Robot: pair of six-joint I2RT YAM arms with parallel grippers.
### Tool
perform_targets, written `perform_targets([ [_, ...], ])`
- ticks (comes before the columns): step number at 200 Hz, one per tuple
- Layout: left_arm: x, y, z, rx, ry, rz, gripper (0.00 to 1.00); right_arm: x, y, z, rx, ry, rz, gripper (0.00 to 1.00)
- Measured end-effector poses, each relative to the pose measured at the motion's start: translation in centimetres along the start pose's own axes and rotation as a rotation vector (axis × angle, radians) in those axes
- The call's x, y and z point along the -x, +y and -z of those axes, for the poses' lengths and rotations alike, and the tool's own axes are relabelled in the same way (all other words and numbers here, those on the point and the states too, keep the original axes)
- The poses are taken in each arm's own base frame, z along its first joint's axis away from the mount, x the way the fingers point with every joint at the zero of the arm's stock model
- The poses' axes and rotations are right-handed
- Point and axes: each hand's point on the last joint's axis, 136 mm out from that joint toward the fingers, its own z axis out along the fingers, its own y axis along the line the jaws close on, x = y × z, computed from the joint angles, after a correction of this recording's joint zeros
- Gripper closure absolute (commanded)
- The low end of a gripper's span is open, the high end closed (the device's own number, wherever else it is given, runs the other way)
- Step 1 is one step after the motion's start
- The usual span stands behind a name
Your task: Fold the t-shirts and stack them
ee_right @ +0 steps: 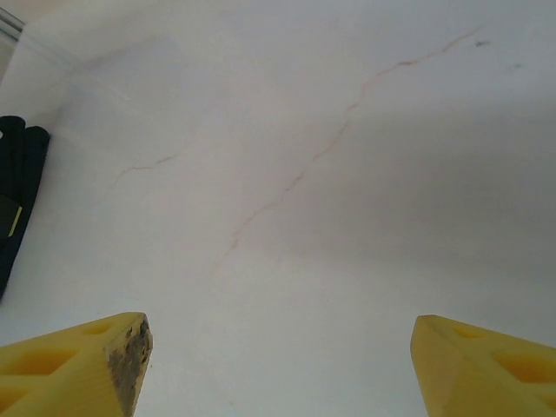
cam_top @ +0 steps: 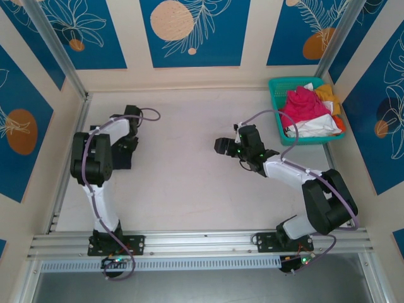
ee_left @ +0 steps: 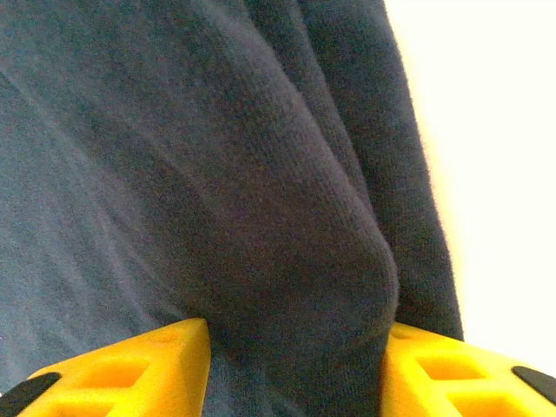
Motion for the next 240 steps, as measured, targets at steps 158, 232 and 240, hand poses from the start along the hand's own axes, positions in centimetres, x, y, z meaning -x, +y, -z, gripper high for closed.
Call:
perform_targets([
  [158, -2.1, 6.6, 2.7, 0.087, -0.148, 0.204, 0.0, 0.6, -0.3, -0.3, -0.032, 0.017, 0.06, 0.14],
  [232, -0.3, -4.4, 10.3, -0.314, -0.661, 0.277, 0.0, 4.7, -7.4, 3.7, -0.22, -0.226, 0.219, 0.01],
  [240, -0.8, -4.9, 10.3, -0.34, -0.686, 0.28, 0.0, 4.6, -8.5, 4.1, -0.247, -0.231, 0.225, 0.01],
])
